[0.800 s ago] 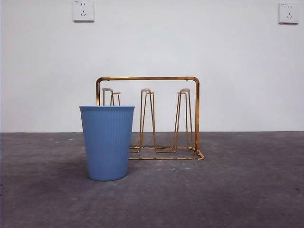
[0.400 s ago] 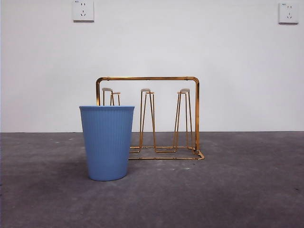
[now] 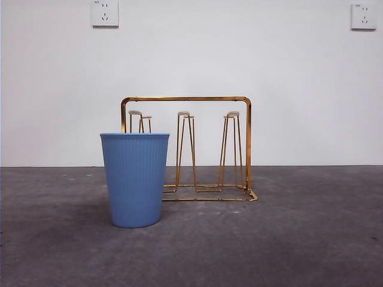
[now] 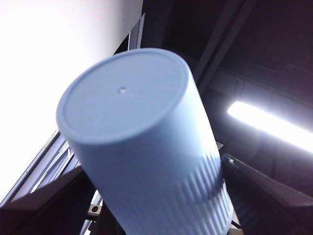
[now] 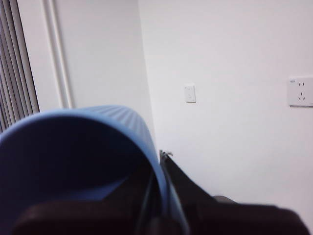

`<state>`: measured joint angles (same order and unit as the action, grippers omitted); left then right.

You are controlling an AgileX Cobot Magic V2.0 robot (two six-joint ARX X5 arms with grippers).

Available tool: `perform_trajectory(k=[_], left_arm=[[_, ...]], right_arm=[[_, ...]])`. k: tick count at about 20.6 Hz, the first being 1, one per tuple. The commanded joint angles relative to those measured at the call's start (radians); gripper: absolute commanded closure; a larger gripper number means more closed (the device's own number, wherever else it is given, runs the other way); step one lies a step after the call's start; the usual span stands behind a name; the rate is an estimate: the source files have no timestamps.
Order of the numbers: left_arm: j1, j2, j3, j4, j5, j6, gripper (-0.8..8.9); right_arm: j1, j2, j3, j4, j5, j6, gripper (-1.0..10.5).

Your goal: Pick up cup 1,put cup 1 in the cup rack,pick up cup 2,put cup 2 in the cup rack

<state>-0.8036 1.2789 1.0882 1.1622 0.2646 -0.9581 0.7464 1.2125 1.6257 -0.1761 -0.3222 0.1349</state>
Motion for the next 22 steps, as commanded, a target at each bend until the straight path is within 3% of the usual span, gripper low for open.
perform_trajectory(k=[1,4,8,12,17,22], left_arm=[[-0.001,0.0,0.006,0.013,-0.004,0.054,8.22],[-0.001,0.0,0.006,0.011,-0.003,0.054,8.22],[0.0,0.0,0.006,0.006,0.001,0.055,8.22],[0.008,-0.001,0.006,0.005,0.005,0.063,8.22],[0.027,-0.006,0.006,-0.069,0.013,0.083,8.22],[0.032,-0.007,0.009,-0.193,0.027,0.179,8.22]], right_arm=[[0.001,0.015,-0.009,-0.06,0.008,-0.006,9.4],[0.001,0.015,-0.009,-0.061,0.008,-0.008,9.3],[0.0,0.006,-0.009,-0.065,0.008,-0.008,7.8],[0.0,-0.014,-0.009,-0.109,0.019,-0.014,7.8],[0.0,-0.074,-0.009,-0.214,0.106,-0.097,7.8],[0.0,-0.164,-0.009,-0.397,0.246,-0.168,7.8]])
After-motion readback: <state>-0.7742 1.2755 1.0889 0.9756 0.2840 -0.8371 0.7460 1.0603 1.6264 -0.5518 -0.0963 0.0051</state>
